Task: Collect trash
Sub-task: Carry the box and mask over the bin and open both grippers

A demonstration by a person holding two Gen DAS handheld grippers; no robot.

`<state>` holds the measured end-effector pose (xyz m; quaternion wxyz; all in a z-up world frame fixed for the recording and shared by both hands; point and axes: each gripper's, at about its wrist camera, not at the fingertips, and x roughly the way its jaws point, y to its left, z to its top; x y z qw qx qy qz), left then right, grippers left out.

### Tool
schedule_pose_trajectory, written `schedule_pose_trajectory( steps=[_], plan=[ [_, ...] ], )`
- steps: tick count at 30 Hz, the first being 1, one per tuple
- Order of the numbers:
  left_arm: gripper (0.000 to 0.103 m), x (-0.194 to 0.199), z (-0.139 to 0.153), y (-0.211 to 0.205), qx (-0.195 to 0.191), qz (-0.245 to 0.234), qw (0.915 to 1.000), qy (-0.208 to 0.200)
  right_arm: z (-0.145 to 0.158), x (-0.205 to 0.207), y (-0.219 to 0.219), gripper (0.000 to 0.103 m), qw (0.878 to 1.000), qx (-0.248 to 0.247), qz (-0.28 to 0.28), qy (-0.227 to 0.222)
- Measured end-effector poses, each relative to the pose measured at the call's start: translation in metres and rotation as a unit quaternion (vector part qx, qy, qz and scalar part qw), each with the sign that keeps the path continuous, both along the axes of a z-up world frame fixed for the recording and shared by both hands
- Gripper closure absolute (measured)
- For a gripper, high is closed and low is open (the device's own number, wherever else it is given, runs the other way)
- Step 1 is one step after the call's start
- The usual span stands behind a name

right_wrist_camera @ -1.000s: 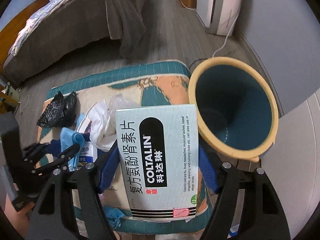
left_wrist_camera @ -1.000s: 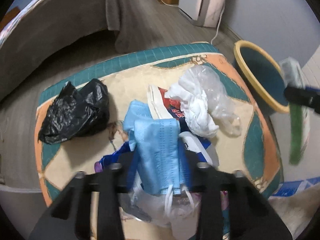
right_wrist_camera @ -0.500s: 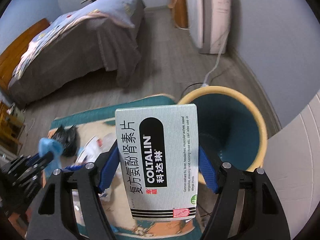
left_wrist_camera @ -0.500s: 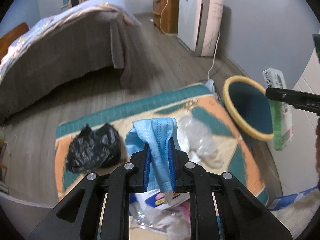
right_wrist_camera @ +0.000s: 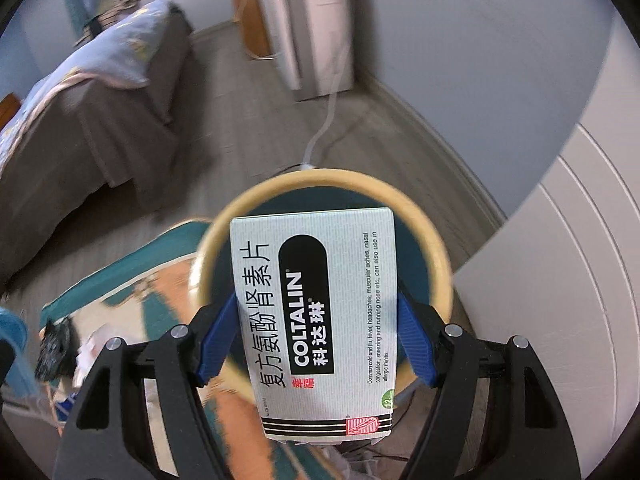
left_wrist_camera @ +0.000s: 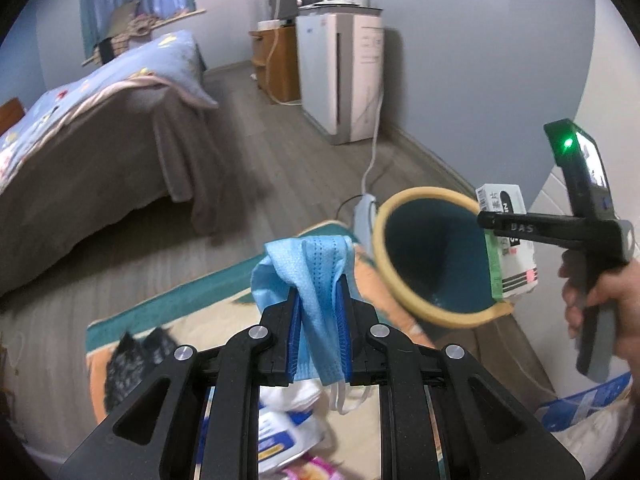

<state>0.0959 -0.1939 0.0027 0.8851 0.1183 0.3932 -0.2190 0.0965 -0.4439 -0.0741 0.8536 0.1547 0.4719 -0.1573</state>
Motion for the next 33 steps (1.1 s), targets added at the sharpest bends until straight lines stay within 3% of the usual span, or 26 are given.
schedule_pose_trajectory(
  steps=[4,9,12,15,17,19,24,28,33],
  plan=[
    [0.086,0.008,-0.009,-0.020,-0.012,-0.022,0.9996,0.009,-0.008,-0.001,-0.018,0.032,1.000,-0.005,-0.026,-0.002],
    [0.086,0.031,-0.037,-0.053,-0.063,-0.061,0.9935,0.072,-0.017,-0.002,-0.034,0.032,0.998,-0.003,-0.054,-0.011],
    [0.086,0.044,-0.048,-0.072,-0.085,-0.078,0.9885,0.097,-0.019,-0.004,-0.042,0.032,0.997,0.014,-0.069,-0.021],
    [0.085,0.049,-0.049,-0.092,-0.092,-0.093,0.9866,0.097,-0.017,-0.006,-0.049,0.031,0.995,0.039,-0.082,-0.039],
    [0.076,0.053,-0.043,-0.104,-0.090,-0.097,0.9879,0.080,-0.015,-0.006,-0.051,0.020,0.994,0.047,-0.085,-0.052],
    [0.053,0.056,-0.040,-0.108,-0.094,-0.098,0.9879,0.075,-0.010,-0.006,-0.050,0.013,0.993,0.042,-0.086,-0.063],
    [0.032,0.055,-0.026,-0.104,-0.086,-0.092,0.9910,0.046,-0.009,-0.007,-0.053,0.008,0.993,0.045,-0.090,-0.064],
    [0.020,0.049,-0.019,-0.088,-0.071,-0.080,0.9938,0.031,-0.008,-0.010,-0.052,0.006,0.993,0.048,-0.089,-0.061],
    [0.010,0.031,-0.004,-0.058,-0.045,-0.061,0.9971,0.001,0.002,-0.011,-0.032,0.006,0.997,0.015,-0.061,-0.045]
  ],
)
